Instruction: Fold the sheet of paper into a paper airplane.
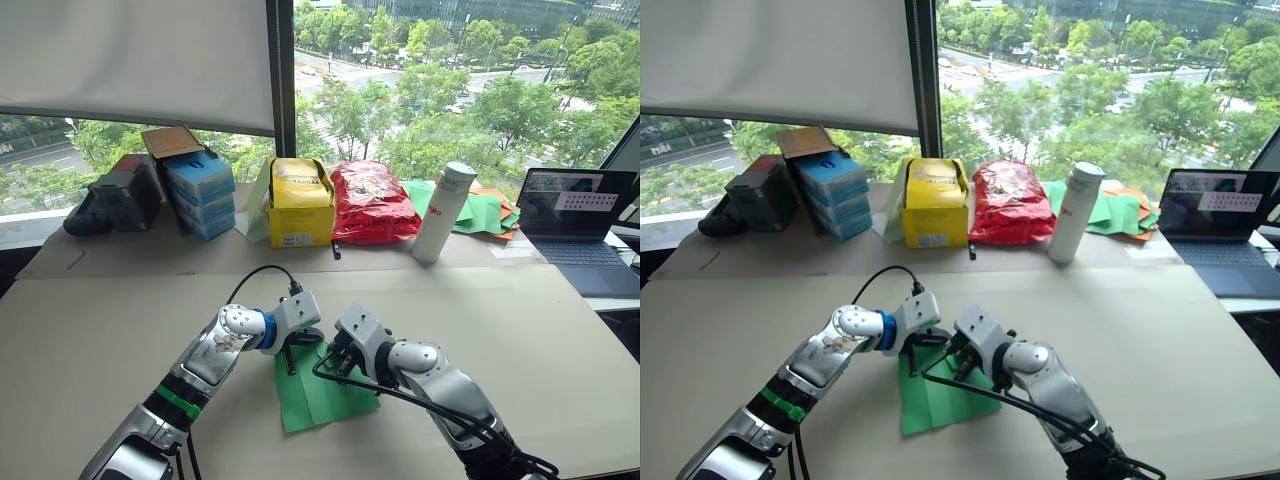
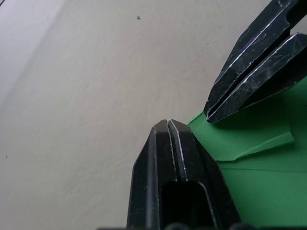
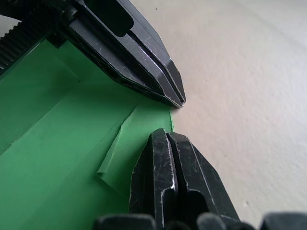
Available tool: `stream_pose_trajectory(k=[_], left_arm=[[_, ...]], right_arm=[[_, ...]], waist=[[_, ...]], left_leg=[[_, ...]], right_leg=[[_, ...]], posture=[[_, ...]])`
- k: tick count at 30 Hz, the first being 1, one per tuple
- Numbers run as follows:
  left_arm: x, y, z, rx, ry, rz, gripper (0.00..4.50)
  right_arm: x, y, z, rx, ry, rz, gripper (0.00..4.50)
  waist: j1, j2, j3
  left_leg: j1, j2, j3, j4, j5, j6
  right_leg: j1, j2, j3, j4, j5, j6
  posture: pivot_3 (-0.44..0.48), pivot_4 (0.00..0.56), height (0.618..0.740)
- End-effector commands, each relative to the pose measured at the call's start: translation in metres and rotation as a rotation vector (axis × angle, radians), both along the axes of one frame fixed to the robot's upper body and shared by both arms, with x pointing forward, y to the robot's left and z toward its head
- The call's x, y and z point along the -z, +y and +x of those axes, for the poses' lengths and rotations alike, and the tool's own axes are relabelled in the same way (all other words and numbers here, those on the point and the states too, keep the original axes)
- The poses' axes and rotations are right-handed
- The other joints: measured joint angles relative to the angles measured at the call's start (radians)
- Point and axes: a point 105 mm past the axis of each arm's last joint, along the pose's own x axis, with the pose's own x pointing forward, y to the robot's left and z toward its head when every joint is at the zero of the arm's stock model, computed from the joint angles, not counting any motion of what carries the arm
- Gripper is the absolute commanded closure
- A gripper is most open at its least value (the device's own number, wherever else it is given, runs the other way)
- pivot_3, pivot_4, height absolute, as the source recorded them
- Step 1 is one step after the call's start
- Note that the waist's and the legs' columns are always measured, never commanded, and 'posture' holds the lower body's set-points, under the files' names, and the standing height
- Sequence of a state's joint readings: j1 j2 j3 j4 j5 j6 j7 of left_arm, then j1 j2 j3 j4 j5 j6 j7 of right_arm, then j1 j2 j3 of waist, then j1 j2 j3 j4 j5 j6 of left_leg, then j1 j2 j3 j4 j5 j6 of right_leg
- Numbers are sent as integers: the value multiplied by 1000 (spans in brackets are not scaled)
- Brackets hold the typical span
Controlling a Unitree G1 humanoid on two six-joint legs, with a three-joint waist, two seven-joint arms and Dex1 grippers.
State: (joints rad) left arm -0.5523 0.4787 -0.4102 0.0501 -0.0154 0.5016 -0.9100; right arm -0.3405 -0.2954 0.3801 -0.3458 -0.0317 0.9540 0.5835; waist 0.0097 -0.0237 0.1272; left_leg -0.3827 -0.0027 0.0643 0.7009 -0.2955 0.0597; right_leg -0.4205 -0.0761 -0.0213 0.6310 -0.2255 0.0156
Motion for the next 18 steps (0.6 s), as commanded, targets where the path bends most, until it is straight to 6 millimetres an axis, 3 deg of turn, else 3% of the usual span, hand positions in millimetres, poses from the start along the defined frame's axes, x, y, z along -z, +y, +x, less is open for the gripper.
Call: stream_pose_trajectory(k=[1, 18], left_arm=[[20, 7, -8, -15, 69, 53, 4500], [21, 10, -7, -14, 71, 58, 4500]], right_arm=[[32, -19, -10, 57, 144, -74, 4442], [39, -52, -37, 112, 217, -110, 4442]], waist=[[0, 0, -2], [3, 0, -19]], left_leg=[[0, 0, 0, 0, 0, 0], [1, 0, 0, -2, -1, 2]], right_leg=[[0, 0, 0, 0, 0, 0], [1, -1, 4, -2, 0, 0]], posture=[[0, 150, 740], [0, 150, 740]])
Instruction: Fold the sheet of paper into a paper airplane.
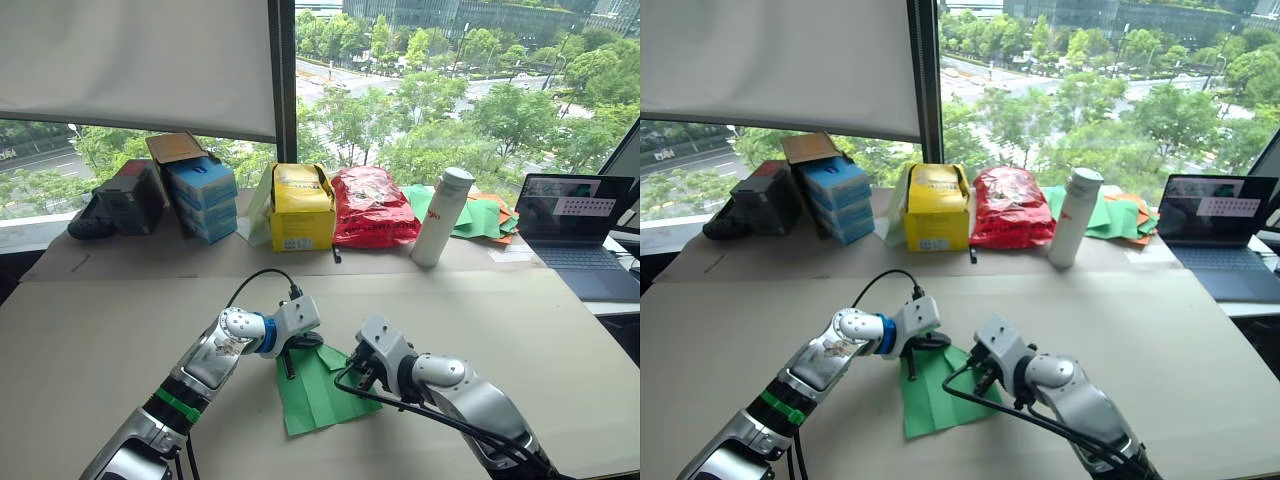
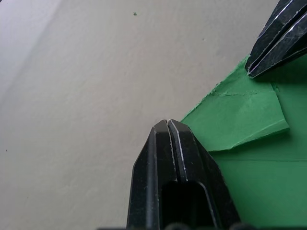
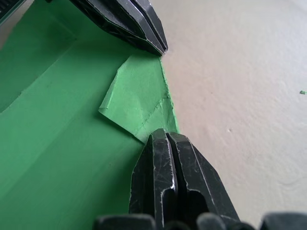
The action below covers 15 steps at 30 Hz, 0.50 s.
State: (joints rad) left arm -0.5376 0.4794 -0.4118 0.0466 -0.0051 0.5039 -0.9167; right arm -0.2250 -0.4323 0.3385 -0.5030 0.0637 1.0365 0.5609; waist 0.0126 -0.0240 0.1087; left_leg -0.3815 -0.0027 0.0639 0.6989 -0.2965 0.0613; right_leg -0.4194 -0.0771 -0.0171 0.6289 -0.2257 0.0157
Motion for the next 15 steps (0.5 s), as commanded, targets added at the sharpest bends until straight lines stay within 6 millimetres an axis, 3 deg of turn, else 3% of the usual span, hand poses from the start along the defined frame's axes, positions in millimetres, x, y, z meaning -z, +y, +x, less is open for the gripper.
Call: stream_pose_trajectory(k=[1, 8, 11, 15], left_arm=[[16, 8, -4, -14, 58, 49, 4500], [16, 7, -3, -14, 52, 47, 4500], [12, 8, 0, -22, 35, 32, 4500], [-4, 10, 4, -53, 11, -32, 4500]], right_arm=[[31, -20, -14, 67, 157, -75, 4442], [10, -5, -3, 44, 67, -8, 4442], [-20, 5, 4, -4, -51, 86, 4442], [-56, 14, -1, -99, -163, 203, 4442]], waist=[[0, 0, -1], [-1, -1, -1], [-2, 0, -1], [-2, 1, 1]], left_leg=[[0, 0, 0, 0, 0, 0], [0, 0, 0, 0, 0, 0], [0, 0, 0, 0, 0, 0], [-4, 0, 0, 0, 0, 0]], right_leg=[[0, 0, 0, 0, 0, 0], [0, 0, 1, 0, 0, 0], [0, 0, 1, 0, 0, 0], [-3, 0, 1, 0, 0, 0]], posture=[[0, 150, 740], [0, 150, 740], [0, 150, 740], [0, 150, 740]])
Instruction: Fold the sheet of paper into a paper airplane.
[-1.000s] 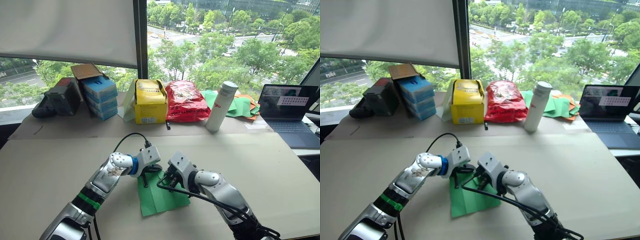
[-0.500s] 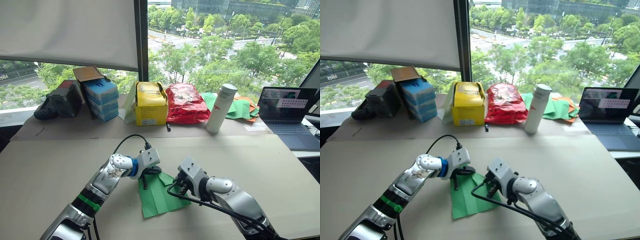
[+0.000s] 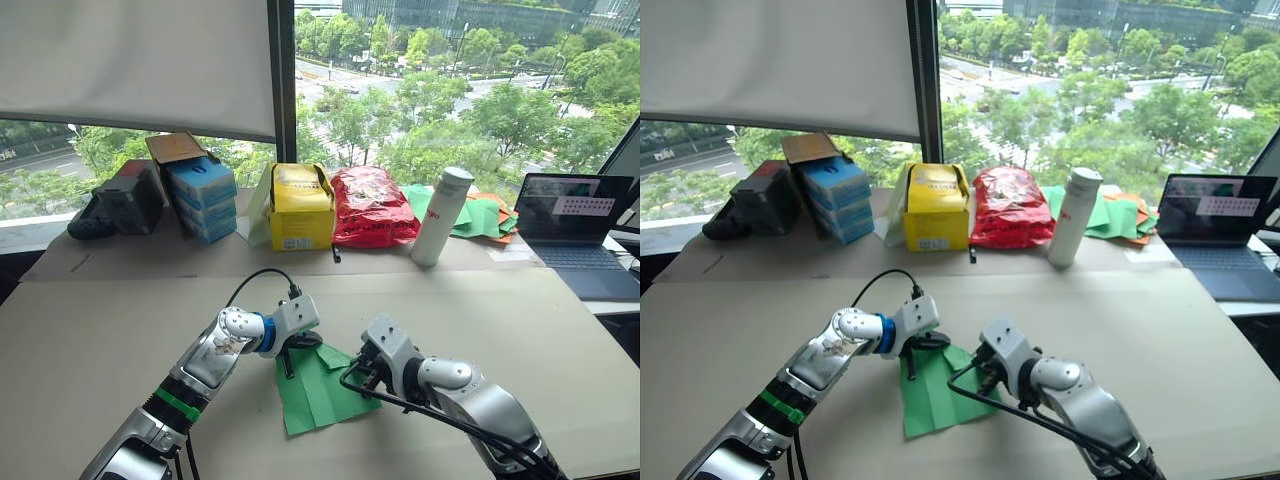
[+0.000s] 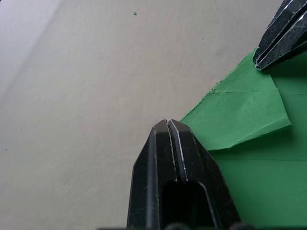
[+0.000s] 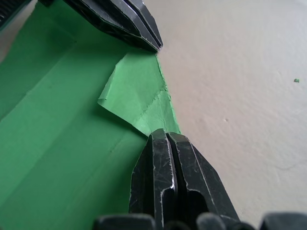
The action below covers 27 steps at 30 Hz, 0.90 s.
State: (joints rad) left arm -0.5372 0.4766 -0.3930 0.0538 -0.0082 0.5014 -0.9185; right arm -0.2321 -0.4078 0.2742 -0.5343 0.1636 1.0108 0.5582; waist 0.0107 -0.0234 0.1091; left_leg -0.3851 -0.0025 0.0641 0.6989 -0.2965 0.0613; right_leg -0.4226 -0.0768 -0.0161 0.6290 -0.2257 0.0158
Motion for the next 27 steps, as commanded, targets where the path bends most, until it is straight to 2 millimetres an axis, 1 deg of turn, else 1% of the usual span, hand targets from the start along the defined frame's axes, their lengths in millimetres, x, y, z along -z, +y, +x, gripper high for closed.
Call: stream_pose_trajectory(k=[1, 3, 4, 6, 9, 11, 12, 15, 17, 19, 20, 21, 22, 24, 25, 27], left_arm=[[-8, 9, 2, -45, 7, -40, 4500], [-19, 11, 1, -55, 6, -92, 4500], [-26, 12, 1, -62, 6, -127, 4500], [-41, 15, -1, -79, 2, -188, 4500], [-61, 26, -3, -137, 0, -286, 4500], [-69, 37, -6, -184, 11, -329, 4500], [-72, 46, -8, -222, 20, -353, 4500], [-70, 66, -16, -318, 63, -395, 4500], [-60, 77, -27, -367, 109, -403, 4500], [-52, 81, -39, -397, 159, -428, 4500], [-49, 81, -43, -407, 186, -451, 4500], [-48, 81, -46, -414, 201, -467, 3981], [-47, 80, -49, -421, 221, -490, 3758], [-40, 82, -54, -445, 259, -511, 3062], [-37, 82, -56, -459, 270, -517, 2687], [-30, 83, -57, -495, 288, -536, 2052]], right_arm=[[-46, 11, -7, -119, -162, 127, 4442], [-61, 18, -13, -163, -197, 225, 4442], [-66, 20, -14, -170, -210, 259, 4442], [-64, 21, -13, -175, -223, 245, 4442], [-48, 21, -12, -188, -208, 189, 4442], [-42, 21, -12, -197, -204, 166, 4442], [-40, 21, -11, -194, -206, 162, 4442], [-35, 20, -6, -183, -208, 160, 4442], [-22, 15, 4, -157, -198, 92, 4442], [-9, 9, 10, -148, -162, 31, 4442], [-4, 8, 10, -161, -149, 14, 4442], [-2, 7, 9, -172, -142, 6, 4500], [-1, 8, 9, -174, -136, 10, 4500], [-1, 10, 8, -184, -132, 18, 4500], [0, 11, 7, -187, -129, 22, 4500], [0, 13, 7, -191, -129, 26, 4500]], waist=[[0, 0, 1], [-2, 0, 2], [-4, 0, 2], [-4, 0, 4], [-2, 0, 6], [-3, 1, 6], [-4, 1, 6], [-9, 1, 6], [-12, 1, 6], [-14, 1, 6], [-13, 1, 7], [-10, 1, 7], [-5, 1, 8], [-2, 0, 10], [-2, 0, 10], [-3, 1, 10]], left_leg=[[-1, 0, 0, 0, 0, 0], [-1, 0, 0, 0, 0, 0], [-1, 0, 0, 0, 0, 0], [-1, 1, 0, 0, 0, 0], [-2, 0, 0, 0, 0, 0], [-2, 0, 0, 0, 0, 0], [-2, 0, 0, 0, 0, 0], [-1, 1, 0, -1, 0, -1], [-1, 1, 0, -1, 1, -1], [0, 1, 0, -2, 1, -2], [0, 0, 0, -2, 1, -2], [0, 0, 0, -2, 1, -2], [0, 0, 0, -2, 1, -2], [-1, 0, -1, -2, 1, -2], [0, 1, -1, -2, 1, -2], [0, 0, -1, -3, 1, -2]], right_leg=[[0, 0, 0, 0, 0, 0], [-1, 0, 0, 0, 0, 0], [-1, 0, 0, 0, 0, 0], [-1, 1, 0, 0, 0, 0], [-1, 0, 0, 0, 0, 0], [-1, -1, 0, 0, 0, 0], [-1, -1, 0, 0, 0, 0], [-2, 0, 0, 0, 0, 0], [-1, 0, 1, 0, 0, 0], [-1, -1, 1, 0, 0, 0], [-1, -1, 1, 0, 0, 0], [-1, -1, 1, -1, 0, 0], [-1, -2, 1, 0, 0, 0], [-1, -4, 1, 0, 0, 0], [-1, -8, 1, 0, 0, 0], [-1, -9, 1, 0, 0, 0]], posture=[[0, 150, 740], [0, 150, 740], [0, 150, 740], [0, 150, 740], [0, 150, 740], [0, 150, 740], [0, 150, 740], [0, 150, 740], [0, 150, 740], [0, 150, 740], [0, 150, 740], [0, 150, 740], [0, 150, 740], [0, 150, 740], [0, 150, 740], [0, 150, 740]])
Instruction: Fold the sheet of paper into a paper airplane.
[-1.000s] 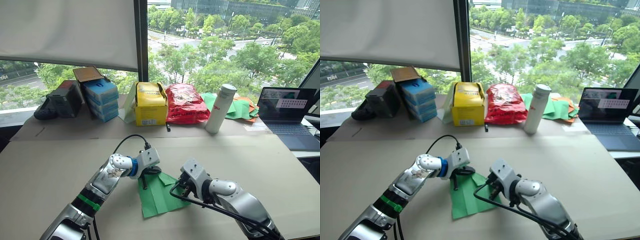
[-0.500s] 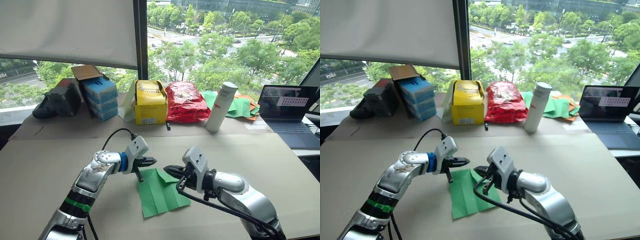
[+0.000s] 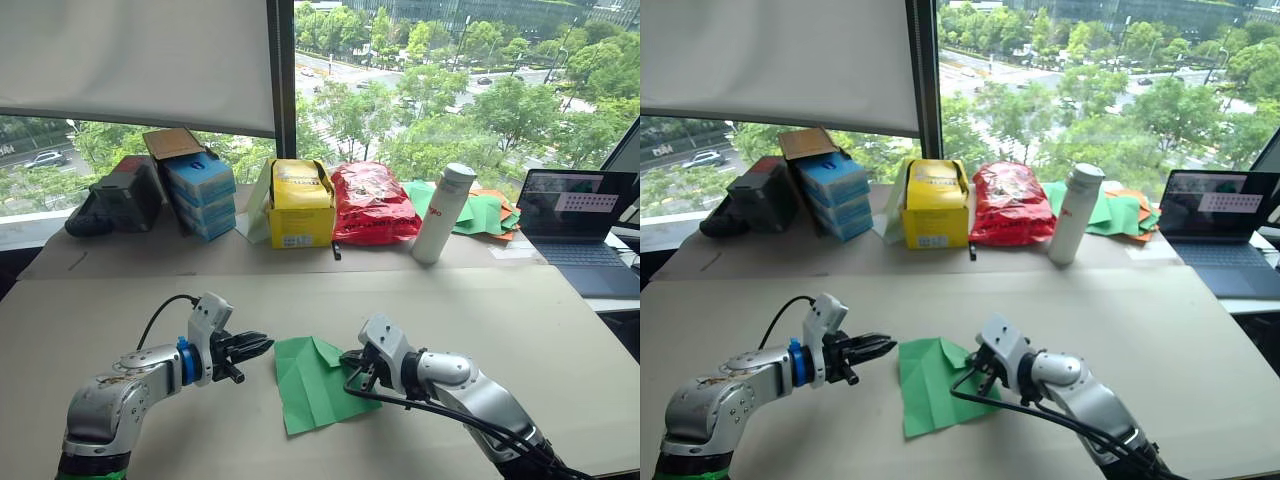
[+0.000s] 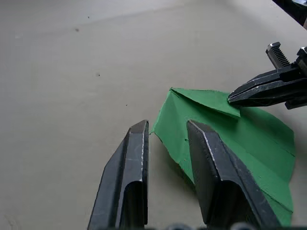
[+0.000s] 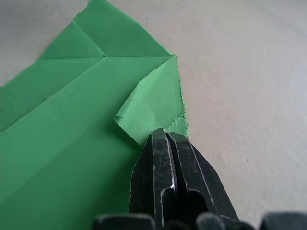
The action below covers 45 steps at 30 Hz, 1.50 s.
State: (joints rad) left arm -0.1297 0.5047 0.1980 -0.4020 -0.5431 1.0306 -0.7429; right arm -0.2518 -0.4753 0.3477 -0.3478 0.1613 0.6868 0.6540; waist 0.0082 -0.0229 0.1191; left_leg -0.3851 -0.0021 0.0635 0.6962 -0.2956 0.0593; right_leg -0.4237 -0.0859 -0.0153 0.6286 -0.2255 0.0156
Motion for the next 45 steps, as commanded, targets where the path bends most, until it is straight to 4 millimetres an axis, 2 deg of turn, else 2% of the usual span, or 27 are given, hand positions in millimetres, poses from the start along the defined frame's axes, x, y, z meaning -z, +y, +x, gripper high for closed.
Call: stream_pose_trajectory(k=[1, 4, 7, 10, 14, 18, 22, 29, 34, 38, 45], left_arm=[[1, -1, -2, -49, 0, -38, 1681], [22, -3, -4, -107, 64, -43, 668], [32, -1, -2, -154, 79, -40, 668], [27, -10, 1, -148, 70, -88, 668], [24, -16, 4, -122, 60, -103, 1825], [27, -19, 4, -97, 57, -62, 3248], [25, -21, 8, -86, 44, -58, 4456], [12, -24, 18, -28, -46, 12, 4456], [2, -28, 25, 92, -187, 182, 4456], [-2, -32, 27, 160, -265, 255, 4456], [-4, -46, 18, 231, -302, 211, 4456]], right_arm=[[-11, 8, 0, -33, -48, 31, 4500], [-10, 9, 0, -37, -45, 31, 4500], [-11, 9, 0, -40, -47, 28, 4500], [-11, 9, 1, -38, -49, 26, 4500], [-10, 9, 1, -36, -50, 20, 4500], [-10, 8, 2, -27, -51, 18, 4500], [-9, 8, 2, -22, -49, 15, 4500], [-8, 13, -2, -40, -45, 13, 4500], [-8, 21, -2, -40, -43, 31, 4500], [-8, 25, 0, -22, -42, 41, 4500], [-2, 24, 1, 16, -19, 38, 4500]], waist=[[0, 0, 0], [0, 0, 0], [4, 0, 0], [4, 0, 0], [3, 0, 0], [2, 0, 0], [2, 1, 0], [1, 1, 0], [-1, 1, 1], [-3, 2, 1], [-3, 3, 2]], left_leg=[[1, 0, 0, -1, 0, 0], [1, 0, 0, -1, 0, 0], [1, -1, 0, -1, 0, 0], [2, -1, 0, -1, 0, 0], [1, -1, 0, -1, 0, 0], [1, -1, 0, -2, 0, 0], [0, -1, 0, -2, 0, 0], [0, 0, 0, -3, 0, -1], [-1, 0, 0, -3, 0, -1], [-2, 0, 0, -4, -1, -1], [-5, 0, 0, -4, -1, -1]], right_leg=[[0, -1, 0, 0, 0, 0], [0, -2, 0, 0, 0, 0], [1, -4, -1, 0, 0, 0], [1, -4, -1, 0, 0, -1], [0, -5, -1, 0, 0, -1], [0, -5, -1, -1, 0, -1], [-1, -5, -1, -1, 0, -1], [-2, -5, 0, -1, 0, -1], [-3, -5, 0, -1, 0, -1], [-4, -6, 0, -2, 0, -1], [-7, -6, 0, -2, 0, -1]], posture=[[0, 150, 740], [0, 150, 740], [0, 150, 740], [0, 150, 740], [0, 150, 740], [0, 150, 740], [0, 150, 740], [0, 150, 740], [0, 150, 740], [0, 150, 740], [0, 150, 740]])
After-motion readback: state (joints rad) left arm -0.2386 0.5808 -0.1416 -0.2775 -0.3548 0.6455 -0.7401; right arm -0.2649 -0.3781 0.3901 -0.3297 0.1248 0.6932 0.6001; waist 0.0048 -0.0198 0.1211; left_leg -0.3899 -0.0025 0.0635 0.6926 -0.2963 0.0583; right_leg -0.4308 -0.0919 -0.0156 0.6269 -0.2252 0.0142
